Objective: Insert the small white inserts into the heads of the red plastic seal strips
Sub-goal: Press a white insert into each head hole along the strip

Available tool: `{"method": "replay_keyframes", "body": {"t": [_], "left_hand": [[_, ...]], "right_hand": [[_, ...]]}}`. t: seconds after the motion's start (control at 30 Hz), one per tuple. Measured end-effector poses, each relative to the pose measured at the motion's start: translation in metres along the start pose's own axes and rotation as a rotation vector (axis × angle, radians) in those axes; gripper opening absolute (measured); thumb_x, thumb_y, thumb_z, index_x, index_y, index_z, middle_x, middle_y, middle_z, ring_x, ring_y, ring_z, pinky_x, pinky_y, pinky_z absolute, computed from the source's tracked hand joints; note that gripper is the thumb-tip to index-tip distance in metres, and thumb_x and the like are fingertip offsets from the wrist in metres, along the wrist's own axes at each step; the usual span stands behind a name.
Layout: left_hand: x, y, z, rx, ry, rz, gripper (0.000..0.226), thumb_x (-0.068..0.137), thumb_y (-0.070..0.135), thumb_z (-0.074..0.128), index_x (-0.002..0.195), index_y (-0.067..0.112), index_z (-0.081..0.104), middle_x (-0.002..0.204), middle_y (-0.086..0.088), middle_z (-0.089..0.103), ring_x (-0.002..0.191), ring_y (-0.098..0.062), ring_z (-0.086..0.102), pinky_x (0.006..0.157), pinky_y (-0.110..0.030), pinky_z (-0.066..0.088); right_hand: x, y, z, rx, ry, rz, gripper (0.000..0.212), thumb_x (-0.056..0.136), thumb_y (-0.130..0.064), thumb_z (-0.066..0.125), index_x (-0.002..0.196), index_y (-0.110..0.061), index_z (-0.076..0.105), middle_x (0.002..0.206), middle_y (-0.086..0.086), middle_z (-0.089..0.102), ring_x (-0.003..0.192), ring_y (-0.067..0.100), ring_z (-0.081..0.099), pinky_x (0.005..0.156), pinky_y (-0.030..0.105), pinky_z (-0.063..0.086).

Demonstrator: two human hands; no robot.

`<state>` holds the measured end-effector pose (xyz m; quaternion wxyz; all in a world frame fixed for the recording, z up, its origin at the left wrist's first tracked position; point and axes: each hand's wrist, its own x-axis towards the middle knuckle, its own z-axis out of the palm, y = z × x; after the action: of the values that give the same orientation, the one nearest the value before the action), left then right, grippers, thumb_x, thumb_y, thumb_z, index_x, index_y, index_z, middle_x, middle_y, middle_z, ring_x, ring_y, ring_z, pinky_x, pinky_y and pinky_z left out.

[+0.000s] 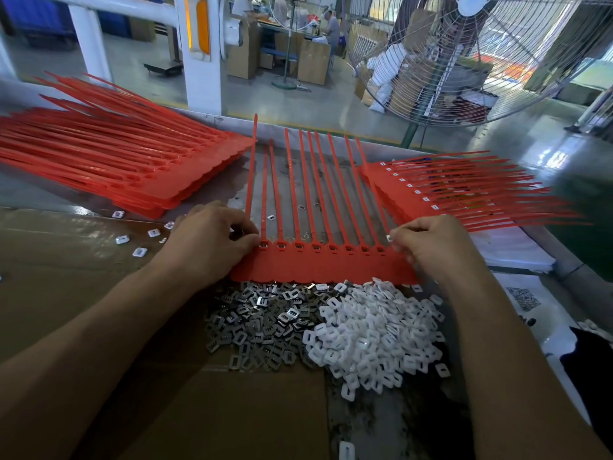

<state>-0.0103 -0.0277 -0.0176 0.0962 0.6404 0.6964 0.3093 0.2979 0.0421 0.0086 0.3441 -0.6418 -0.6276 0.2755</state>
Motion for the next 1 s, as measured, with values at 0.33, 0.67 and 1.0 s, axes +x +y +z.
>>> {"method": "replay_keyframes", "body": {"t": [0.33, 0.67, 1.0], "left_hand": [[0.0, -0.001, 0.0, -0.001, -0.002, 0.001, 0.006, 0.087, 0.043, 0.072, 0.092, 0.04, 0.074, 0.097, 0.007, 0.059, 0.099, -0.02, 0.058, 0.096, -0.046, 0.047], [0.001, -0.001, 0.001, -0.005, 0.001, 0.005, 0.006, 0.087, 0.043, 0.072, 0.092, 0.039, 0.074, 0.097, 0.008, 0.059, 0.097, -0.019, 0.059, 0.095, -0.047, 0.048], [0.0, 0.0, 0.0, -0.011, 0.006, 0.008, 0.005, 0.087, 0.042, 0.072, 0.091, 0.04, 0.074, 0.095, 0.009, 0.058, 0.097, -0.02, 0.059, 0.095, -0.048, 0.047]], "right_hand": [[0.011, 0.014, -0.003, -0.121, -0.009, 0.09, 0.019, 0.093, -0.024, 0.074, 0.074, -0.019, 0.075, 0.07, -0.002, 0.073, 0.068, 0.015, 0.065, 0.065, 0.029, 0.045], [0.004, 0.006, -0.003, -0.172, 0.0, 0.1, 0.014, 0.088, -0.027, 0.078, 0.075, -0.022, 0.076, 0.078, -0.002, 0.073, 0.078, 0.017, 0.068, 0.063, 0.028, 0.046], [0.002, 0.002, -0.001, -0.164, 0.032, 0.134, 0.014, 0.087, -0.021, 0.08, 0.074, -0.022, 0.075, 0.08, -0.002, 0.072, 0.078, 0.014, 0.066, 0.065, 0.028, 0.048]]}}
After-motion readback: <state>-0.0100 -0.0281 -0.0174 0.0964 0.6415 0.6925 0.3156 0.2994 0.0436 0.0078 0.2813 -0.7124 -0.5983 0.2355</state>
